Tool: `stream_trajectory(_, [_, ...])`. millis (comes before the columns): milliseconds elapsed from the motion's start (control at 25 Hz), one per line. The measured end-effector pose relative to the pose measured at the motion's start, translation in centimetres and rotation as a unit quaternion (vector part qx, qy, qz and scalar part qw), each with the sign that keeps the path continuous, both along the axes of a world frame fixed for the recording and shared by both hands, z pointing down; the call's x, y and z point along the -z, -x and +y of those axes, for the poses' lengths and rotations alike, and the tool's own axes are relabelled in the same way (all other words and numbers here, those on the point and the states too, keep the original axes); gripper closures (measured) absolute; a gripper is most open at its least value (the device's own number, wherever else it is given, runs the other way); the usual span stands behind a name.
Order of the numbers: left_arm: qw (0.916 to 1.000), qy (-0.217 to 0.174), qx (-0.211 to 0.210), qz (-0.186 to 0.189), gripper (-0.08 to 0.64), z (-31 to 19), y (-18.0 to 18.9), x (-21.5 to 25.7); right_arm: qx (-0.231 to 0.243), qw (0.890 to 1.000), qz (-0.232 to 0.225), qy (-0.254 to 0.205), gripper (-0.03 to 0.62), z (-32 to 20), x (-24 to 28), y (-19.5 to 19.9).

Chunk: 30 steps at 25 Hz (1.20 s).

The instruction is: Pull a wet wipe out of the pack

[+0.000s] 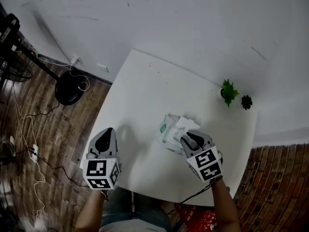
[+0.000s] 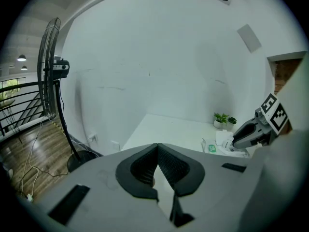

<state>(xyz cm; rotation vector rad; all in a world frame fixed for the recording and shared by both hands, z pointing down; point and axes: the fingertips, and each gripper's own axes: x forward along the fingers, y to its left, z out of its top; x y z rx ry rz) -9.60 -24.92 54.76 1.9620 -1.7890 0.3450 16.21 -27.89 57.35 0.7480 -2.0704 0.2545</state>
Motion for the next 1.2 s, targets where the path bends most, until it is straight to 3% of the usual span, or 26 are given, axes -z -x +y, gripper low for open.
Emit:
stream_trajectory(720, [0.9998, 0.010, 0.016, 0.001, 0.560, 0.0, 0.9, -0.4, 0.054, 0.995, 0.038, 0.070, 0.514, 0.2, -2.2, 0.8])
stream_trajectory(1200, [0.9998, 0.013, 0.014, 0.001, 0.560, -0.2, 1.3, -0.7, 0.087, 0.990, 0.092, 0.062, 0.525, 0.5, -2.7, 1.2])
